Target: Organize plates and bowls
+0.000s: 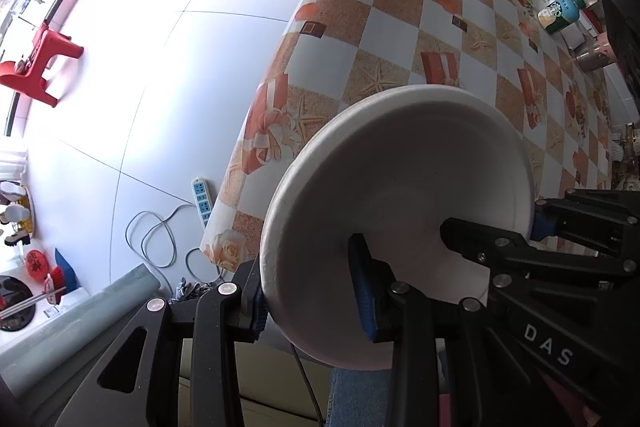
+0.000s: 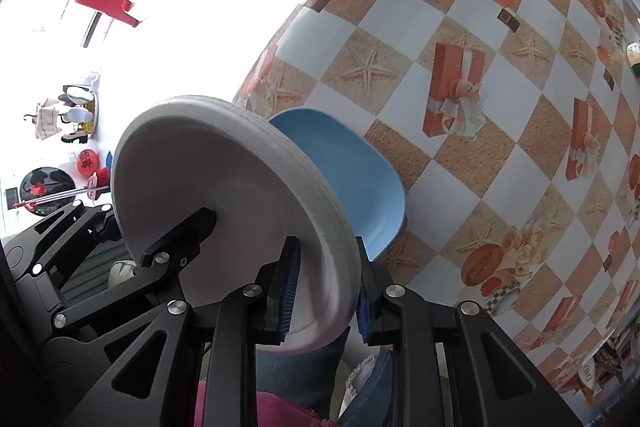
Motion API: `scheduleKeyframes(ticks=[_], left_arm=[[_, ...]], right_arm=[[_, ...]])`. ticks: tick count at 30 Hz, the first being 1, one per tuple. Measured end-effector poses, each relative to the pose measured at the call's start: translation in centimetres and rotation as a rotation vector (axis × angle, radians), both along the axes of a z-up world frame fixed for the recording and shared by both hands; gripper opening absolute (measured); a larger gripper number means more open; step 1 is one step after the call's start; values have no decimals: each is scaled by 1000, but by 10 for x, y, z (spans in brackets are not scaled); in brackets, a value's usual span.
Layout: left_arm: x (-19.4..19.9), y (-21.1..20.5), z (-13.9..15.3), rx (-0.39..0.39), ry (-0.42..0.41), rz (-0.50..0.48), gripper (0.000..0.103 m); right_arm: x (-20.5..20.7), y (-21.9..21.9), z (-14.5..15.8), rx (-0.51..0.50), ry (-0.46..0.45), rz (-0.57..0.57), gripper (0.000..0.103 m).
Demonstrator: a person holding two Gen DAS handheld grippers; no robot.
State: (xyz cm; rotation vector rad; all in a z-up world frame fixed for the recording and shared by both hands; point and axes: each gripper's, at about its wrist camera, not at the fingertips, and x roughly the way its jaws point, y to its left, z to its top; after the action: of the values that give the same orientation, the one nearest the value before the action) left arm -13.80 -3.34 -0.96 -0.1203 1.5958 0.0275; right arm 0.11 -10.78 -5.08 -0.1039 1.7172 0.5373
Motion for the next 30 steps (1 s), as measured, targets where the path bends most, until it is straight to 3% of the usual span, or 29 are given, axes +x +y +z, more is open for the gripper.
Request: scheduleKeyframes(ticks=[30], left_arm=[[-2,-7,-11,4,27,-13,38]], right_arm=[[-2,-5,-11,-11,22,-17,27]])
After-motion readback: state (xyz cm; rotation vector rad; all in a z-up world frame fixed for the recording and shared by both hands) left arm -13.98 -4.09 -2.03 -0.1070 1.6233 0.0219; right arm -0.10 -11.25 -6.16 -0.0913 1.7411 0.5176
